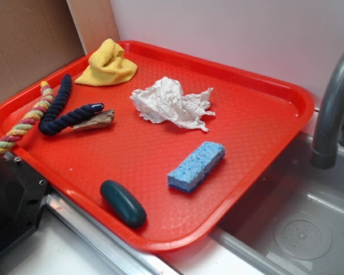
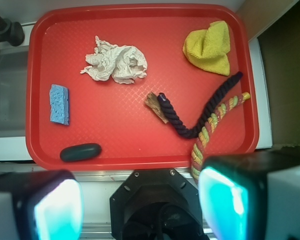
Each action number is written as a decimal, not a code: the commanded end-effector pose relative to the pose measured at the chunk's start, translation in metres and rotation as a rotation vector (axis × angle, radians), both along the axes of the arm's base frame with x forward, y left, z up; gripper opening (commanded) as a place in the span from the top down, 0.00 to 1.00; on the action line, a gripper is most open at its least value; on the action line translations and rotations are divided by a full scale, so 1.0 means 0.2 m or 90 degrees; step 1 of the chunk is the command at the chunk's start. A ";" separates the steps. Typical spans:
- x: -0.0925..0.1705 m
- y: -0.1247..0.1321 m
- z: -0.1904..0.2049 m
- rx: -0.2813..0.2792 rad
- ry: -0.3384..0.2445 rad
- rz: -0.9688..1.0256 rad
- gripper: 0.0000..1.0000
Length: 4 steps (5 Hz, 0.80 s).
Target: Grab the yellow cloth.
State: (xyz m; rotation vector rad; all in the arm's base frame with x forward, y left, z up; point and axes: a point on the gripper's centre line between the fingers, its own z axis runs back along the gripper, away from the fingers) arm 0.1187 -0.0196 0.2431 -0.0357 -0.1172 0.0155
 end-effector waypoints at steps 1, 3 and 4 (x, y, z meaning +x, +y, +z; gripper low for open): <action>0.00 0.00 0.00 0.000 0.000 0.000 0.00; 0.28 0.33 -0.38 0.083 0.000 0.221 0.00; 0.44 0.42 -0.50 0.063 -0.056 0.300 0.00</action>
